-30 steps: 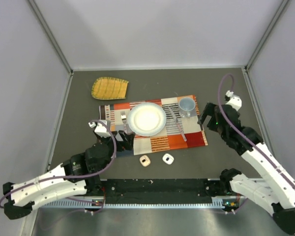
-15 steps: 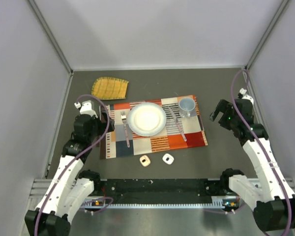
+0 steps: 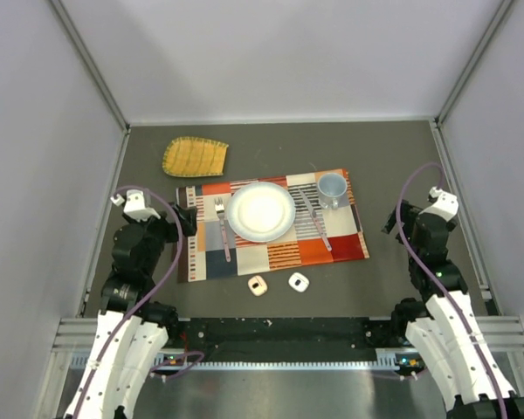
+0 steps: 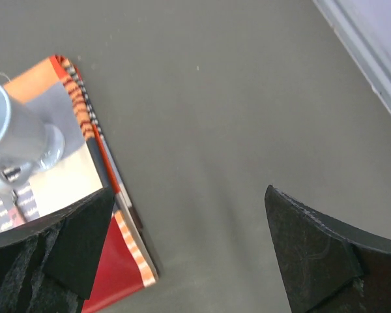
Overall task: Insert the wireless bluetooth earbuds into the charging case
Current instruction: Reset both arms
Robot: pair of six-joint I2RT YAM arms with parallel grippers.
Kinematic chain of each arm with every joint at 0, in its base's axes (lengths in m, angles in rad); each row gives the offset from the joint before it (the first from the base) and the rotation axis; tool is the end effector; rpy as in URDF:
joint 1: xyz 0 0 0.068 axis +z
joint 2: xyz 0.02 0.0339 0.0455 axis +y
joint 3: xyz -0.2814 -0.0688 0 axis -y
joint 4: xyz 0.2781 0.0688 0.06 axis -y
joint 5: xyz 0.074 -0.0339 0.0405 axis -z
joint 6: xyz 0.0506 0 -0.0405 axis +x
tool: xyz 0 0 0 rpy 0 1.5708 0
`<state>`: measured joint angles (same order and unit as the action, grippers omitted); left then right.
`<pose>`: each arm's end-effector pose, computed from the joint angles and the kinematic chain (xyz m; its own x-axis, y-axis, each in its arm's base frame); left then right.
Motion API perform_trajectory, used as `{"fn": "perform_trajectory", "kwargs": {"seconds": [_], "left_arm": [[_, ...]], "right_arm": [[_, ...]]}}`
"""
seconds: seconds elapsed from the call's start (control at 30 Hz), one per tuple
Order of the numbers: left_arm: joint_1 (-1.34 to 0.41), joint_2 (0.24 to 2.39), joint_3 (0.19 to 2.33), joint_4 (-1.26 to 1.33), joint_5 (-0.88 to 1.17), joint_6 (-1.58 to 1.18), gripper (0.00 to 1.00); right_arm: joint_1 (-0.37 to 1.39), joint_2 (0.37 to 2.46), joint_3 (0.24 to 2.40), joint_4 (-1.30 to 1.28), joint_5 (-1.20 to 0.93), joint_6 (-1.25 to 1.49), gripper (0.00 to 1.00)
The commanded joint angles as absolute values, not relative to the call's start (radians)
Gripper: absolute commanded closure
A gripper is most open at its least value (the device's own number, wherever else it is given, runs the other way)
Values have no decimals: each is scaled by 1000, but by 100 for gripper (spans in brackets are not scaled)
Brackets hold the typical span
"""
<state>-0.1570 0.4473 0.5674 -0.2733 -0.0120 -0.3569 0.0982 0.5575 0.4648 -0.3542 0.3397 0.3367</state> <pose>0.1565 -0.0242 0.3091 -0.1918 -0.3233 -0.9266 0.0829 0.9355 -0.3436 0.1742 0.0002 0.2438 -0.3377 0.2797 -0.8987 0.3371 0.9274 0.1620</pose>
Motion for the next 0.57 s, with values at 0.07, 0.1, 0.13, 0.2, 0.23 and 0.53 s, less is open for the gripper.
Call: {"fn": "perform_trajectory", "kwargs": {"seconds": [0.07, 0.1, 0.13, 0.2, 0.23, 0.53], "left_arm": [[-153, 426, 555, -244, -49, -393, 1], [-152, 426, 558, -245, -60, -397, 1], [-153, 422, 560, -245, -58, -396, 1], [-152, 416, 565, -245, -72, -382, 1], [-152, 407, 561, -245, -83, -383, 1], [-153, 396, 557, -255, -103, -391, 1]], "right_arm": [[104, 566, 430, -117, 416, 314, 1], [103, 575, 417, -100, 426, 314, 1], [103, 586, 414, -89, 433, 316, 1], [104, 614, 405, -65, 446, 308, 1], [106, 621, 402, -55, 449, 299, 1], [115, 640, 331, 72, 465, 247, 1]]}}
